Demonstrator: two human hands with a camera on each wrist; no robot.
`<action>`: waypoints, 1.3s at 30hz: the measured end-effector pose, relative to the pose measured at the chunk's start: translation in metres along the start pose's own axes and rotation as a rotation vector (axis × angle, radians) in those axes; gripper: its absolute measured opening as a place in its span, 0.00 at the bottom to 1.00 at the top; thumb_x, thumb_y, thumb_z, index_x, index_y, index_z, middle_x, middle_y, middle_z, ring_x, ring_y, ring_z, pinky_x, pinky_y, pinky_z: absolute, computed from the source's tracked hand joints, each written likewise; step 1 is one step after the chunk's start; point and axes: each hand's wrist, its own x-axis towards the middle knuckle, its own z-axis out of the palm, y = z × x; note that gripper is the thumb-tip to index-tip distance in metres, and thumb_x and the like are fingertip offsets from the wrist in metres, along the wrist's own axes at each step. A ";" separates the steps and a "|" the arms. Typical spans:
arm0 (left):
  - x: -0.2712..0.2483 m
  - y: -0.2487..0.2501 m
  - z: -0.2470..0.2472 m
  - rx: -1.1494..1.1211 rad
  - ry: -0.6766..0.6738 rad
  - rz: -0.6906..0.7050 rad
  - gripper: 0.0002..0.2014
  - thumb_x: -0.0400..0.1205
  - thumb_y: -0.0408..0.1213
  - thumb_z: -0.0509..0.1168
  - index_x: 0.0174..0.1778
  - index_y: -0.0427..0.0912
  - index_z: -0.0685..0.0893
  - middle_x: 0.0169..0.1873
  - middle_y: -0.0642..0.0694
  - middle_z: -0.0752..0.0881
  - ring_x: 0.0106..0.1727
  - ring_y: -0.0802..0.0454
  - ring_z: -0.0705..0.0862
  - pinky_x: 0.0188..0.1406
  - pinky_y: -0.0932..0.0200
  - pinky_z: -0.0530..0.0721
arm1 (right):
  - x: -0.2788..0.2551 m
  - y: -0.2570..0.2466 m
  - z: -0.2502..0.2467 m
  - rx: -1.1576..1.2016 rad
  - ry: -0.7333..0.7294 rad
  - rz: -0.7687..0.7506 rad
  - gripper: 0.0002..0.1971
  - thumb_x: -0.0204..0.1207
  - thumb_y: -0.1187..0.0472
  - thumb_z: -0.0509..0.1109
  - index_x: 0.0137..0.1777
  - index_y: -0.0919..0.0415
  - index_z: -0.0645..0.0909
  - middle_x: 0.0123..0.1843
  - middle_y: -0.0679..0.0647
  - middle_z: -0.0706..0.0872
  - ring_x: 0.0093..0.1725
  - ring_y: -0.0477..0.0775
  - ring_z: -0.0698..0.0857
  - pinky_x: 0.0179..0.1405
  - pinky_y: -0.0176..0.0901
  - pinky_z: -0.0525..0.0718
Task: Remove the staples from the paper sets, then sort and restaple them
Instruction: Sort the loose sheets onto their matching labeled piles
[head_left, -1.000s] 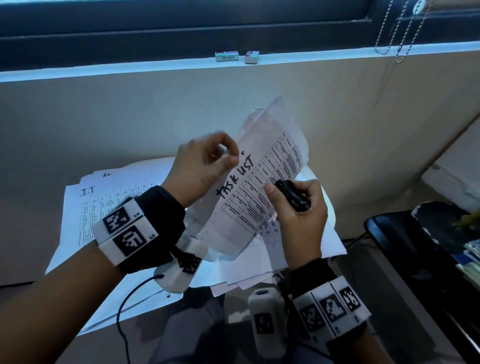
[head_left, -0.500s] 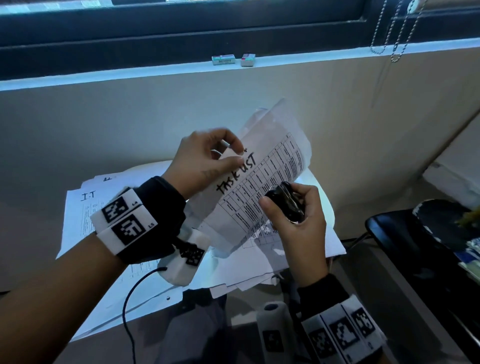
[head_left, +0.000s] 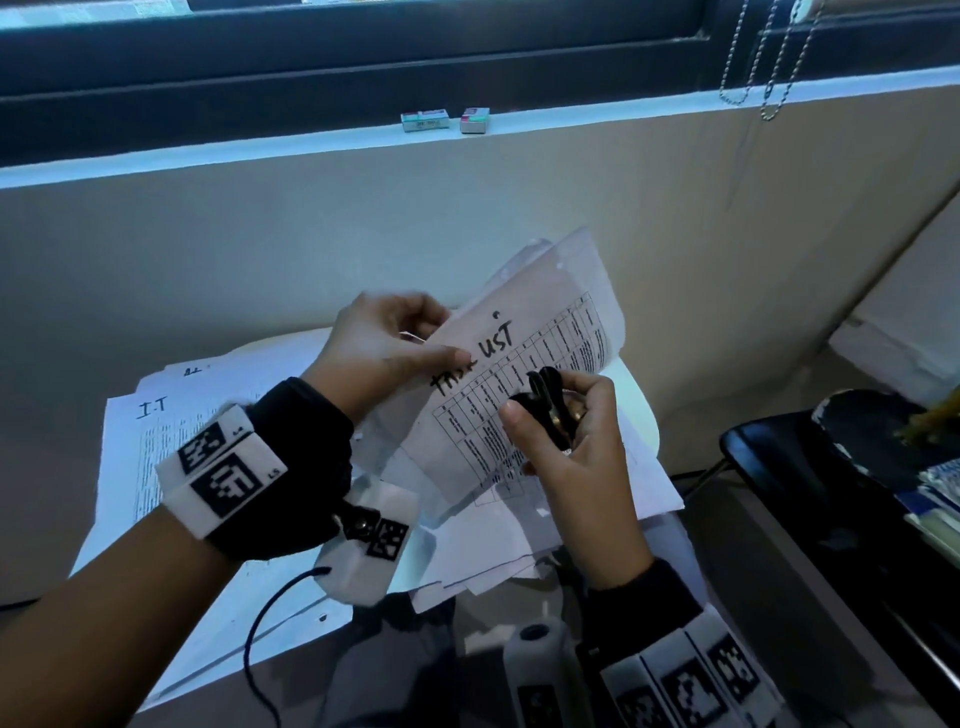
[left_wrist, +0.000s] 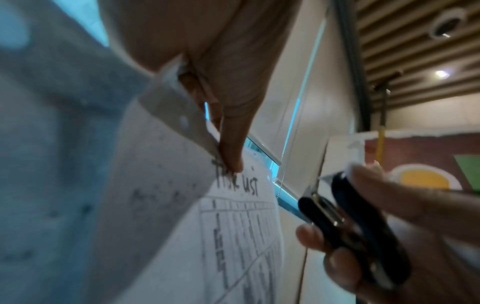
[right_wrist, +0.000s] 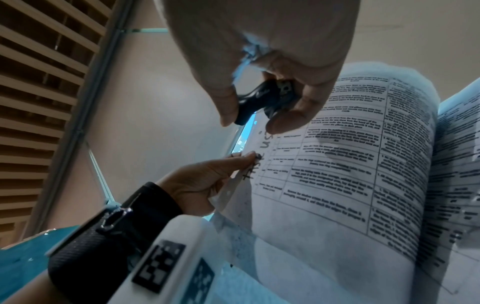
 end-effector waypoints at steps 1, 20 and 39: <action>0.001 -0.001 0.000 0.046 0.009 0.000 0.14 0.56 0.39 0.78 0.33 0.44 0.84 0.36 0.35 0.87 0.32 0.48 0.84 0.39 0.52 0.85 | 0.001 0.000 0.000 0.006 -0.007 0.006 0.19 0.64 0.49 0.76 0.51 0.46 0.71 0.45 0.40 0.86 0.48 0.37 0.86 0.46 0.37 0.84; -0.009 -0.008 -0.020 -0.042 -0.028 0.048 0.15 0.59 0.41 0.76 0.39 0.40 0.87 0.34 0.45 0.88 0.33 0.53 0.84 0.38 0.60 0.83 | 0.014 -0.001 0.036 -0.056 -0.067 0.010 0.17 0.69 0.60 0.77 0.53 0.53 0.73 0.43 0.43 0.85 0.43 0.33 0.85 0.44 0.25 0.80; -0.008 -0.016 -0.015 0.072 -0.029 0.041 0.13 0.68 0.40 0.75 0.35 0.34 0.80 0.29 0.39 0.85 0.28 0.58 0.79 0.27 0.67 0.76 | 0.010 0.008 0.039 -0.199 -0.025 0.053 0.22 0.68 0.45 0.74 0.55 0.50 0.68 0.52 0.50 0.85 0.51 0.46 0.86 0.54 0.47 0.85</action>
